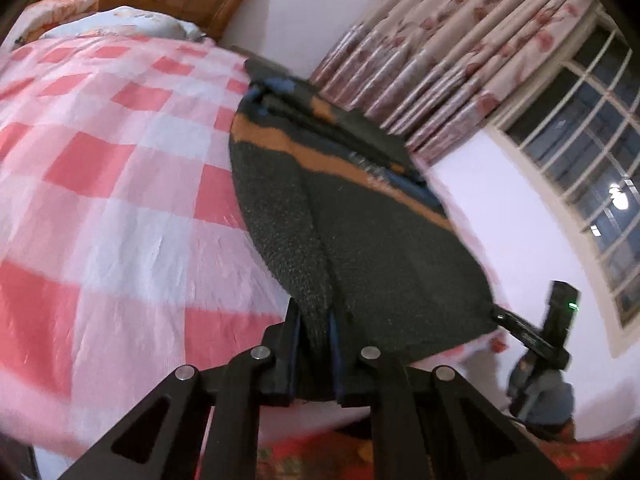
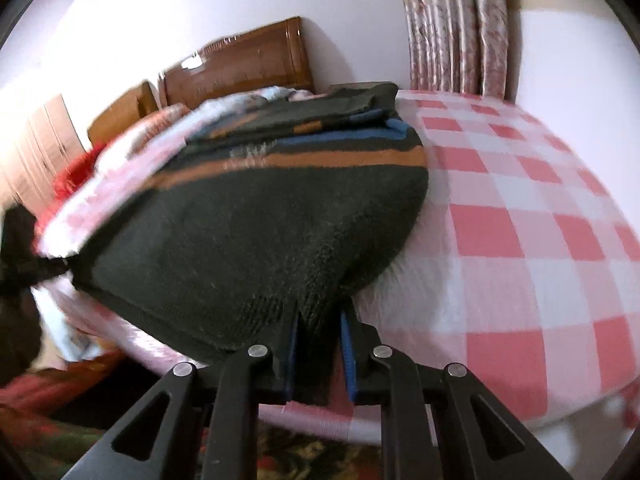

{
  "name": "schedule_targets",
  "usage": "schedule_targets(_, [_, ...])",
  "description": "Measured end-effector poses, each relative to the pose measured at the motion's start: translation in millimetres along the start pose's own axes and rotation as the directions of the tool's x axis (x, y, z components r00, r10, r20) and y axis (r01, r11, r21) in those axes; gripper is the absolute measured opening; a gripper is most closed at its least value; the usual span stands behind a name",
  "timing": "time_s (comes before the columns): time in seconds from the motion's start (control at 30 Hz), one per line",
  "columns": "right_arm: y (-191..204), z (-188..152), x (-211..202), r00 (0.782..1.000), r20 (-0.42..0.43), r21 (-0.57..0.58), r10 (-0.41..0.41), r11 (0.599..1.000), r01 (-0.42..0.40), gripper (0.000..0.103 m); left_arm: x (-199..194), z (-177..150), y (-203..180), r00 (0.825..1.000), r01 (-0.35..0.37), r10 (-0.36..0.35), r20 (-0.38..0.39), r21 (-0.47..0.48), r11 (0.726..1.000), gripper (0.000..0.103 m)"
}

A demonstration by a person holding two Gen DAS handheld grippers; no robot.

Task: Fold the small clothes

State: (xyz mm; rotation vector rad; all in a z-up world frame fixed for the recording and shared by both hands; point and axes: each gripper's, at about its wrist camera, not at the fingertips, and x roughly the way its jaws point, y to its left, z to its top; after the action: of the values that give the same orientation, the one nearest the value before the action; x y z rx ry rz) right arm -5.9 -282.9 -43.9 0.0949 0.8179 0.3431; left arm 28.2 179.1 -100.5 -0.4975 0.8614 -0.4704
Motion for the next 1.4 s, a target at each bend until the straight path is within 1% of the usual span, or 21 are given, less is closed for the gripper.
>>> schedule_targets(0.13, [1, -14, -46, 0.992, -0.020, -0.024, 0.127, 0.992, -0.127, 0.103, -52, -27, -16, 0.998, 0.061, -0.062, 0.008, 0.051, 0.997, 0.012])
schedule_targets(0.23, [6, -17, -82, 0.972, 0.002, -0.011, 0.237, 0.972, -0.237, 0.103, -85, -29, -23, 0.989, 0.138, -0.140, 0.048, 0.037, 0.990, 0.012])
schedule_targets(0.3, [11, 1, -98, 0.964, 0.072, -0.029, 0.257, 0.966, -0.255, 0.103, -95, -10, -31, 0.975, 0.191, -0.194, 0.105, 0.037, 0.981, 0.012])
schedule_targets(0.33, [13, 18, -102, 0.959, 0.113, -0.030, 0.259, 0.966, -0.258, 0.103, -96, 11, -37, 0.962, 0.232, -0.235, 0.140, 0.040, 0.972, 0.012])
schedule_targets(0.37, [15, 37, -101, 0.955, 0.148, -0.039, 0.259, 0.966, -0.256, 0.103, -93, 27, -41, 0.954, 0.252, -0.256, 0.156, 0.043, 0.967, 0.012])
schedule_targets(0.43, [16, 78, -89, 0.956, 0.193, -0.070, 0.220, 0.975, -0.211, 0.103, -72, 74, -47, 0.948, 0.253, -0.258, 0.185, 0.049, 0.966, 0.013])
schedule_targets(0.5, [7, 118, -61, 0.961, 0.205, -0.045, 0.184, 0.983, -0.178, 0.103, -43, 111, -49, 0.960, 0.203, -0.205, 0.189, 0.032, 0.979, 0.015])
schedule_targets(0.53, [2, 137, -41, 0.967, 0.197, -0.021, 0.161, 0.987, -0.160, 0.103, -19, 137, -47, 0.970, 0.157, -0.155, 0.187, 0.005, 0.988, 0.017])
schedule_targets(0.6, [-11, 164, 0, 0.980, 0.182, 0.028, 0.084, 0.996, -0.090, 0.103, 14, 164, -42, 0.978, 0.046, -0.043, 0.204, -0.009, 0.999, 0.024])
schedule_targets(0.63, [-22, 175, 28, 0.987, 0.152, 0.062, 0.050, 0.996, -0.060, 0.103, 37, 179, -36, 0.979, -0.036, 0.040, 0.200, -0.027, 0.999, 0.025])
schedule_targets(0.7, [-38, 178, 63, 0.995, 0.098, 0.113, -0.014, 0.994, 0.003, 0.103, 66, 189, -25, 0.974, -0.131, 0.139, 0.178, -0.052, 0.990, 0.025])
schedule_targets(0.73, [-48, 175, 77, 0.996, 0.073, 0.153, -0.051, 0.987, 0.039, 0.103, 77, 190, -17, 0.965, -0.194, 0.204, 0.166, -0.077, 0.978, 0.025])
schedule_targets(0.77, [-56, 166, 86, 0.996, 0.073, 0.195, -0.044, 0.980, 0.029, 0.103, 85, 187, -9, 0.956, -0.235, 0.250, 0.152, -0.108, 0.966, 0.025])
schedule_targets(0.83, [-66, 147, 88, 0.995, 0.098, 0.241, -0.025, 0.971, 0.001, 0.103, 89, 172, 3, 0.959, -0.225, 0.245, 0.140, -0.145, 0.964, 0.025])
schedule_targets(0.9, [-66, 132, 80, 0.991, 0.129, 0.223, -0.045, 0.975, 0.015, 0.103, 88, 157, 4, 0.957, -0.233, 0.250, 0.145, -0.129, 0.964, 0.025])
schedule_targets(1.0, [-65, 128, 68, 0.989, 0.146, 0.182, -0.035, 0.983, 0.008, 0.103, 85, 144, -8, 0.956, -0.239, 0.243, 0.166, -0.042, 0.970, 0.025])
schedule_targets(1.1, [-57, 145, 72, 0.995, 0.089, 0.060, -0.036, 0.998, 0.031, 0.103, 88, 142, -25, 0.957, -0.258, 0.248, 0.148, 0.053, 0.965, 0.029])
schedule_targets(1.2, [-40, 156, 89, 0.997, 0.026, -0.076, -0.074, 0.994, 0.076, 0.103, 103, 151, -43, 0.942, -0.332, 0.317, 0.113, 0.170, 0.928, 0.030])
schedule_targets(1.23, [-35, 162, 98, 0.998, 0.000, -0.113, -0.063, 0.992, 0.063, 0.103, 109, 154, -48, 0.936, -0.351, 0.336, 0.103, 0.206, 0.914, 0.030])
schedule_targets(1.3, [-32, 168, 107, 0.998, -0.034, -0.143, -0.052, 0.989, 0.047, 0.103, 118, 158, -51, 0.924, -0.382, 0.372, 0.089, 0.240, 0.892, 0.030])
schedule_targets(1.4, [-25, 179, 131, 0.993, -0.100, -0.200, -0.065, 0.979, 0.044, 0.103, 138, 163, -51, 0.897, -0.432, 0.439, 0.047, 0.288, 0.854, 0.030])
